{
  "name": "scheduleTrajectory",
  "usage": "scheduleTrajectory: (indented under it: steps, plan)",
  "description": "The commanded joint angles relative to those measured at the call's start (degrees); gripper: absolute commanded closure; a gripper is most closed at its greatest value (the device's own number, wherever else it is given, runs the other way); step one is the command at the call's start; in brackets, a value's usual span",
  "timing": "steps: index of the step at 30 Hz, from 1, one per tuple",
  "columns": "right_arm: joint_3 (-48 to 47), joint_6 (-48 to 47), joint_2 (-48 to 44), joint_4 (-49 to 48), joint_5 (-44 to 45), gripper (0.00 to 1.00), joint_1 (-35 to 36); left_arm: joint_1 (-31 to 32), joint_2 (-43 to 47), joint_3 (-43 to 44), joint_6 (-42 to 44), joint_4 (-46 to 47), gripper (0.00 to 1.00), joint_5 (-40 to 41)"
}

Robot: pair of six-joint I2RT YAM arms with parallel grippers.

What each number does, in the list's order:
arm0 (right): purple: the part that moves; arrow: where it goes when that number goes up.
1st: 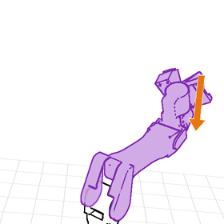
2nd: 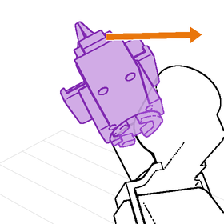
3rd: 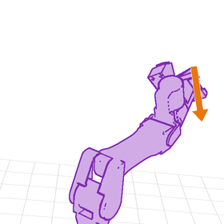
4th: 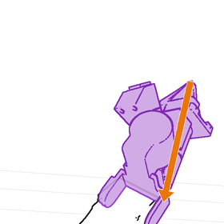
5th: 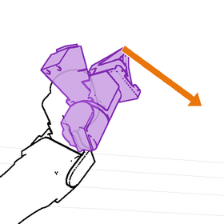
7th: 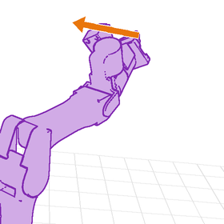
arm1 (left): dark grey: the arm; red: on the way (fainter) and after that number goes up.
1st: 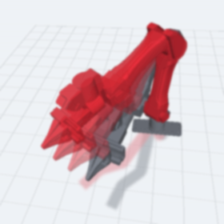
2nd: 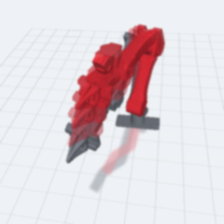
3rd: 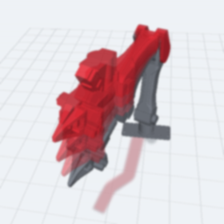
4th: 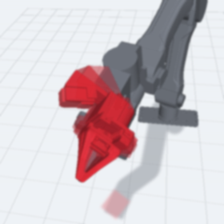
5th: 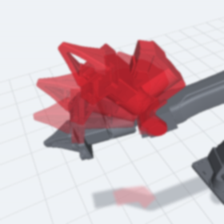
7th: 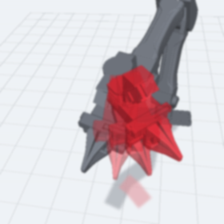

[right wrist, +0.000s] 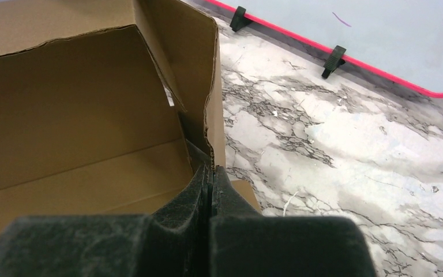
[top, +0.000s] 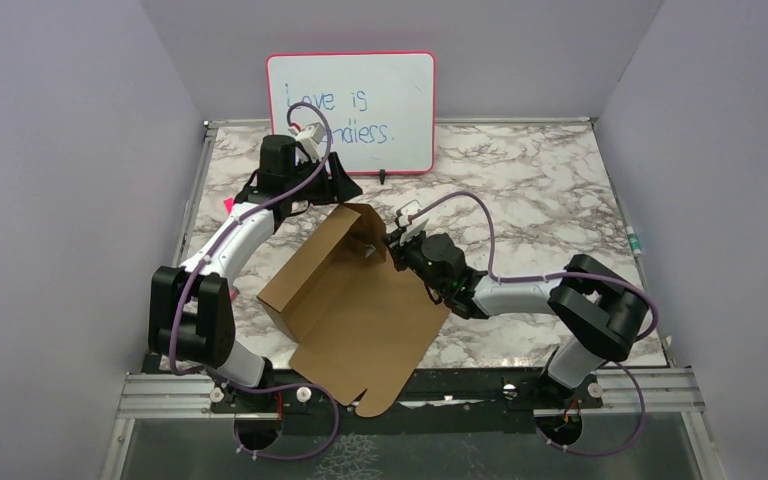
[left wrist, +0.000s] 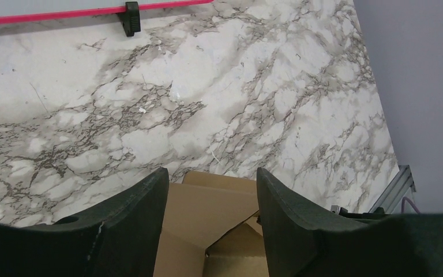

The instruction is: Fold the paper box

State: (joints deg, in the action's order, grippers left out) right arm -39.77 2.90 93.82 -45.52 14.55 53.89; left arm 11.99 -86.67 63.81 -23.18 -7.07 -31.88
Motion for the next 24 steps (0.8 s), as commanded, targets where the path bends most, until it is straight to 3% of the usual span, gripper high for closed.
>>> scheduleTrajectory:
  steps: [1, 10, 15, 24]
  plan:
    - [1.81, 0.55, -1.22, 2.80, 1.08, 0.97, 0.91, -0.36, 1.09, -0.92, -1.70, 2.32, 0.42, -0.08]
    - [0.92, -2.02, -1.57, 2.59, -2.19, 0.94, 1.13, 1.27, -1.83, -0.82, -2.08, 1.81, 0.53, -1.87]
    - [0.49, -2.37, -1.71, 3.39, -2.03, 0.92, 1.07, 2.85, -3.00, -0.06, -0.40, -0.04, 0.64, -2.22]
    - [0.70, -12.39, -7.36, 9.10, -8.13, 0.73, -0.14, 3.92, -3.42, 0.92, 2.29, -2.41, 0.74, -0.95]
